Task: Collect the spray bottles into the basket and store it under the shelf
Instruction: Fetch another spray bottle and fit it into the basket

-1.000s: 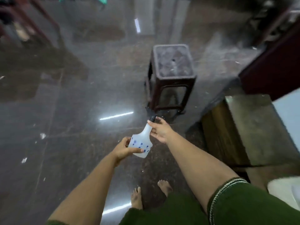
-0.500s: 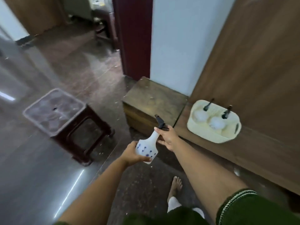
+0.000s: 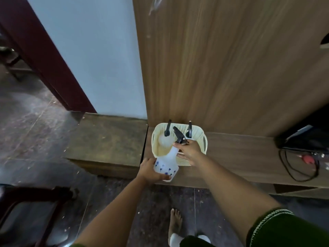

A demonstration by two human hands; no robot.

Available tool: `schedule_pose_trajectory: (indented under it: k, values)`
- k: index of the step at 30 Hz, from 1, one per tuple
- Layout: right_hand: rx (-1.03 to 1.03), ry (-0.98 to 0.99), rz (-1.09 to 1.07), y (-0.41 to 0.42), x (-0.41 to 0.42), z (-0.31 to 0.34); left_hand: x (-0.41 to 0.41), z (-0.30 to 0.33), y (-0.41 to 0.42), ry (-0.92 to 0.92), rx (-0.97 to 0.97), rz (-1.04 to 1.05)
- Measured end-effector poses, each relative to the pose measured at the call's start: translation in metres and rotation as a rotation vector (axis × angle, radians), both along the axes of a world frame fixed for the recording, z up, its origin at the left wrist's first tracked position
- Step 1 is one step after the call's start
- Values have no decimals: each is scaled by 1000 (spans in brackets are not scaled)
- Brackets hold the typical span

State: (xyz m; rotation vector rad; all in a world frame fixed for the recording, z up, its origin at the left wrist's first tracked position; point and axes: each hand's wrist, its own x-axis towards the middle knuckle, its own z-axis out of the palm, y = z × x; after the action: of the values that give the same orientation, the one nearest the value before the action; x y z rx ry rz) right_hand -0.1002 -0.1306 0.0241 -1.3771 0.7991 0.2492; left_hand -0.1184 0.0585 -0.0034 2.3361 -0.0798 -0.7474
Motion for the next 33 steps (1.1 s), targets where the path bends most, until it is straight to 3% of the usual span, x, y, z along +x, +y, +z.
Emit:
schedule_pose_trajectory:
  k: [5,11,15,24,33]
  values:
    - [-131,-88,-33,-33,33,8,36,2,-41,-29,-37,-13]
    - [-567,-148,62,-30,51,16,69,-13,-63,-33,-54,-5]
    - [-711,-183,105,-25,57,-11,85,-31,-65,-49,-7,-49]
    - [-806,-35,130,3,56,-69,104,-50,-41,-219,67,133]
    - [-787,-6,130,30,56,-102,116,-72,-34,-10,38,227]
